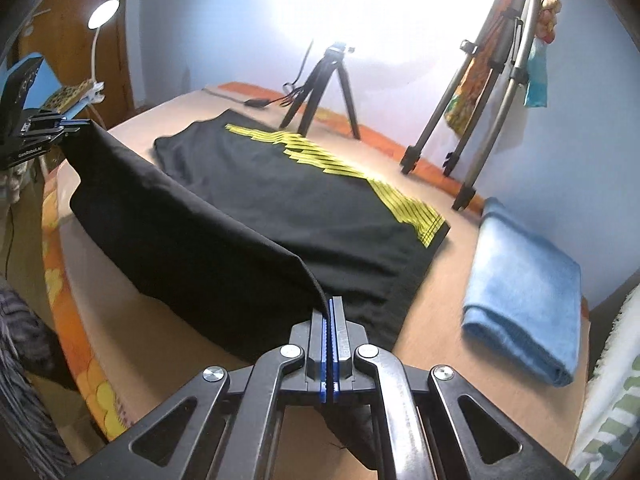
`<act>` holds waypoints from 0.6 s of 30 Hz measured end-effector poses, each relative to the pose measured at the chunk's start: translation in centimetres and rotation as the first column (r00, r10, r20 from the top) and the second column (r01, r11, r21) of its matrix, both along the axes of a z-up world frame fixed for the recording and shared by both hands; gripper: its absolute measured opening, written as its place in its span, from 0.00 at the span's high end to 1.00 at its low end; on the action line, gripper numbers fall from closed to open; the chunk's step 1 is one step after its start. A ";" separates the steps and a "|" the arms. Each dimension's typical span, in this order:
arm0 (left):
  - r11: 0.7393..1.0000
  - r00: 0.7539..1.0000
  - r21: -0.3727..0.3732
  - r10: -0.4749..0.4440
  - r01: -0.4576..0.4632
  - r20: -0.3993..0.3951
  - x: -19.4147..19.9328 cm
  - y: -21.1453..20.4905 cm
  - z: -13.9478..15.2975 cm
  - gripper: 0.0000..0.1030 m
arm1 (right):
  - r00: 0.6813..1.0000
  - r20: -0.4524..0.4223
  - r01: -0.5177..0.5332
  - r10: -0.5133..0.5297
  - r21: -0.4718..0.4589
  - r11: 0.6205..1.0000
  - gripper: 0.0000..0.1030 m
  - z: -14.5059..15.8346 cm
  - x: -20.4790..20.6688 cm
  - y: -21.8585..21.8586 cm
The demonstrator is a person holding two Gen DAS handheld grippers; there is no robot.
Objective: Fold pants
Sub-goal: 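Lift both hems with both tools and fold them over toward the waistband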
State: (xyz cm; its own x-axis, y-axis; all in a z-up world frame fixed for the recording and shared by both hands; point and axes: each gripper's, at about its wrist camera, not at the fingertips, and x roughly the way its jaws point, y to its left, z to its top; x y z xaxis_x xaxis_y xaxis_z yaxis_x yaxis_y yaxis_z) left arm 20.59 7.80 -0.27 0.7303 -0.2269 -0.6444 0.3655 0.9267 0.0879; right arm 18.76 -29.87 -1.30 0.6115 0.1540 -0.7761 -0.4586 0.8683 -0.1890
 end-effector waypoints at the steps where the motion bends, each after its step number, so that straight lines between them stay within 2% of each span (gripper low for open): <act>1: 1.000 1.000 -0.002 0.004 -0.004 0.010 0.8 0.1 0.2 0.99 | 1.000 0.005 0.005 -0.005 -0.003 1.000 1.00 0.2 0.5 0.0; 7: 1.000 0.998 -0.003 0.028 -0.028 0.050 7.1 0.3 0.9 0.99 | 0.999 0.045 0.020 -0.019 -0.019 1.000 1.00 1.8 6.0 1.0; 11: 0.999 0.998 0.022 0.043 -0.045 0.051 11.7 0.3 0.2 0.99 | 0.998 0.052 0.037 -0.036 -0.012 0.999 1.00 2.0 10.9 1.4; 18: 0.996 0.998 0.066 0.059 -0.059 0.009 18.3 -0.7 -3.5 0.99 | 0.999 -0.001 0.054 -0.054 -0.044 0.998 1.00 -1.7 17.9 1.9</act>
